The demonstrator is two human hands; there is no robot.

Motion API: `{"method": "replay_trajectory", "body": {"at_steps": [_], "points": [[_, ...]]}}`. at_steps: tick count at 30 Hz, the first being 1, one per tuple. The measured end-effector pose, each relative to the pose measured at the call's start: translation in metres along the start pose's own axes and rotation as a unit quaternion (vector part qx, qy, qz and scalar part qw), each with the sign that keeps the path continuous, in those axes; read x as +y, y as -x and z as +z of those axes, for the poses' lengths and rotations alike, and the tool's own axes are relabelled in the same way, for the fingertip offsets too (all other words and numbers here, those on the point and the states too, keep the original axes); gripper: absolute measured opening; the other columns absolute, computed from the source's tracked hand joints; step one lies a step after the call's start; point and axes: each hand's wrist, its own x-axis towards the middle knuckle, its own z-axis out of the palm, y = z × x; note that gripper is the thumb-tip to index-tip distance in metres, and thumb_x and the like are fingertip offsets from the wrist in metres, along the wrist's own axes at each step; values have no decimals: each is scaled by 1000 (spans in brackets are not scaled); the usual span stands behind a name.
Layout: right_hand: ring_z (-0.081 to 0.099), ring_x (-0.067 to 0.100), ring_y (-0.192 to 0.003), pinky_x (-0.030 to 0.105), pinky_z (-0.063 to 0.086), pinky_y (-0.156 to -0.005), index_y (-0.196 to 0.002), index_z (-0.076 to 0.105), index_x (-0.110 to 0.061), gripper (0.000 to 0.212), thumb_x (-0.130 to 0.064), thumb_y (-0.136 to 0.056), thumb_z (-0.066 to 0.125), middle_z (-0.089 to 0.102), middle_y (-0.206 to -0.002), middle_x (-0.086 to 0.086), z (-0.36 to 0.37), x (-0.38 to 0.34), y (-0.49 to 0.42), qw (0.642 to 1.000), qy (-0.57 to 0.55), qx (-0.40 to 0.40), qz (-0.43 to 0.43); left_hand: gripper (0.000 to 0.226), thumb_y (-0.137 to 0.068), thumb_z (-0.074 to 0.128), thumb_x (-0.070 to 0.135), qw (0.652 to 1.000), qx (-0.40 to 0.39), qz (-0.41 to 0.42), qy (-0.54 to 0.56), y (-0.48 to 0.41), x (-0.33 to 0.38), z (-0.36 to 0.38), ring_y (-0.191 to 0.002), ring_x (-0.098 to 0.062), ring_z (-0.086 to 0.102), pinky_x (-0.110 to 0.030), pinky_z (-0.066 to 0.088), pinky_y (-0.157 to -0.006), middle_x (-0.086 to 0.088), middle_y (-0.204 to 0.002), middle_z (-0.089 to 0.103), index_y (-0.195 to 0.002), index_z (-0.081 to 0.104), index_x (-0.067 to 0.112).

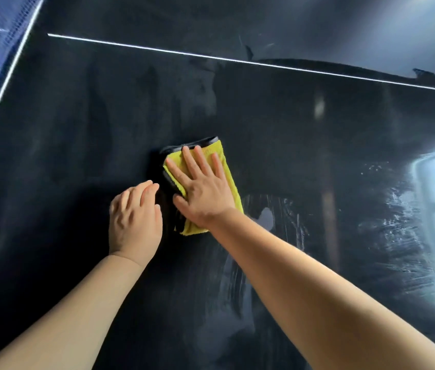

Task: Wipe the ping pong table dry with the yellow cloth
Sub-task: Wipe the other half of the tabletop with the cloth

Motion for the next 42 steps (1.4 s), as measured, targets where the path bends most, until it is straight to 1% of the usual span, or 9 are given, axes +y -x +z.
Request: {"method": "replay_trajectory", "body": {"at_steps": [3,7,11,16,21,29,34,38,42], "points": [[-14,26,-151,49,-11,-120,-156,-1,-37,71,-51,-96,34,-7,-165,4,5,3,27,999,0,-8,-41,44,-74,67,3,1000,2,15,-23,11,20,0,-105,-32,56,-47,40,-91,-11,-120,62,-118,61,5],[-12,25,-151,48,-10,-121,-157,4,-36,70,-49,-96,36,-2,-165,3,13,25,66,998,-27,-5,-57,41,-79,53,8,998,-11,37,-40,34,58,6,-108,-26,52,-43,38,-92,-6,-119,63,-119,63,6],[-10,24,-152,47,-10,-121,-157,7,-38,69,-50,-94,32,1,-165,1,16,80,101,999,-26,-3,-45,46,-70,69,-3,997,-49,65,-17,38,114,17,-109,-30,57,-48,44,-90,-8,-118,65,-116,65,5],[-7,21,-152,43,-9,-122,-156,12,-40,72,-53,-84,17,5,-165,-1,10,181,146,998,-47,19,35,58,-73,67,0,984,-108,141,-4,17,206,36,-120,-26,49,-47,39,-97,-3,-133,56,-129,57,9],[-11,19,-151,42,-11,-121,-156,8,-40,76,-54,-82,12,-2,-165,-3,3,280,191,989,-37,29,141,55,-79,63,4,973,-103,206,22,9,297,53,-126,-25,46,-43,34,-102,-4,-138,51,-132,54,11],[-10,15,-151,40,-7,-122,-155,8,-43,72,-47,-86,29,-4,-165,-6,8,379,258,952,-54,49,299,57,-72,66,0,954,-94,282,31,28,352,77,-122,-27,49,-37,25,-102,-4,-134,55,-127,58,13],[-10,15,-151,40,-7,-122,-155,7,-44,70,-44,-89,32,-5,-165,-6,13,378,295,914,-77,49,396,58,-70,69,-1,953,-101,285,35,42,337,75,-120,-27,50,-38,27,-101,-4,-133,55,-126,59,14],[-14,17,-151,42,-9,-121,-156,2,-40,71,-39,-94,39,-11,-165,-2,18,340,308,889,-78,37,450,58,-67,70,-1,951,-99,291,45,51,311,67,-118,-29,52,-38,26,-100,-5,-131,57,-123,61,12],[-18,20,-150,43,-12,-120,-155,-4,-37,73,-40,-96,38,-15,-164,1,20,284,304,883,-76,21,462,59,-63,75,0,951,-99,289,42,59,270,55,-115,-28,54,-38,28,-99,-5,-128,59,-119,64,13]]}}
